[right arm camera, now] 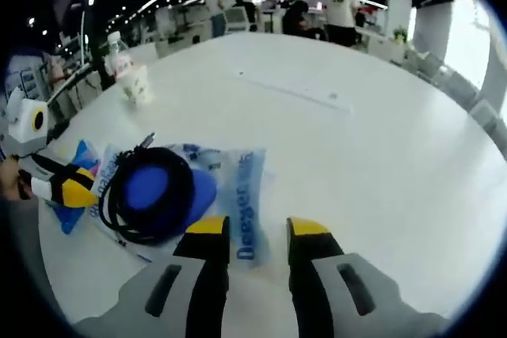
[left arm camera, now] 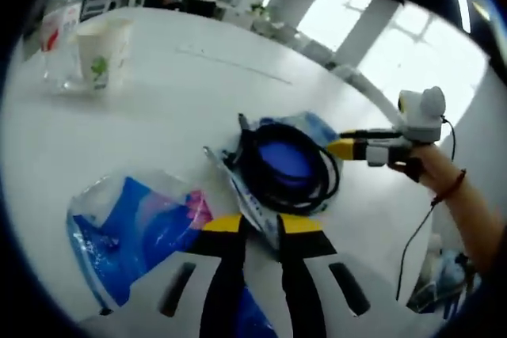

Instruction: Arrange the tabletop items into an orderly group along one side of the table until the central work area is clear of visible clutter.

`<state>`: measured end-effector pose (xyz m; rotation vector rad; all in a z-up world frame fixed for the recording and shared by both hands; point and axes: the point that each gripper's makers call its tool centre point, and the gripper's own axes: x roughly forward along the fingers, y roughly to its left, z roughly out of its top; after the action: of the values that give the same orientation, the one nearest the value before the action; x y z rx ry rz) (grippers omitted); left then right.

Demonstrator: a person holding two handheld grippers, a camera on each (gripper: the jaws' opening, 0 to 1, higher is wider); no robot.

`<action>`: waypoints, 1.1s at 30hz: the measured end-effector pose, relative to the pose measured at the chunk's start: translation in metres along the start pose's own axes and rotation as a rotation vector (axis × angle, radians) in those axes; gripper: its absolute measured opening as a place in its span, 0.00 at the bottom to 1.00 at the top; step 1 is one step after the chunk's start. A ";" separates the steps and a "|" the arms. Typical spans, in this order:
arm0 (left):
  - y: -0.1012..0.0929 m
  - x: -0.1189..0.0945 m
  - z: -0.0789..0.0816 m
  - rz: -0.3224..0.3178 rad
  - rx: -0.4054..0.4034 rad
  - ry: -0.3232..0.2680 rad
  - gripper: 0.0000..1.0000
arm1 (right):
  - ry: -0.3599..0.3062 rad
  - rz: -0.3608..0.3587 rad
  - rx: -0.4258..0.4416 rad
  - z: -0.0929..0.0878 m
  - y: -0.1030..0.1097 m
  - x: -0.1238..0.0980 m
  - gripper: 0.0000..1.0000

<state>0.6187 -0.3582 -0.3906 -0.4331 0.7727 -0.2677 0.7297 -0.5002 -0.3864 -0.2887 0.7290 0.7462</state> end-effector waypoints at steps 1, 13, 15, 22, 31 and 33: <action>0.001 0.001 0.000 0.003 0.001 0.001 0.08 | -0.001 0.010 -0.004 0.000 0.003 0.000 0.20; -0.002 -0.001 0.011 0.012 0.095 -0.054 0.00 | -0.012 0.044 -0.067 0.003 0.006 0.001 0.01; -0.004 0.000 0.008 0.003 0.091 -0.039 0.00 | -0.023 0.031 -0.090 0.004 0.005 0.001 0.01; -0.004 -0.005 0.014 -0.009 0.081 -0.048 0.00 | -0.032 0.014 -0.084 0.004 0.007 -0.005 0.01; -0.001 -0.015 0.038 -0.025 0.092 -0.102 0.00 | -0.052 -0.009 -0.080 0.016 0.011 -0.016 0.01; 0.000 -0.018 0.046 -0.028 0.112 -0.109 0.00 | -0.064 -0.009 -0.081 0.020 0.014 -0.019 0.01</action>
<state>0.6395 -0.3384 -0.3498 -0.3502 0.6423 -0.3092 0.7201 -0.4910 -0.3588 -0.3398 0.6381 0.7742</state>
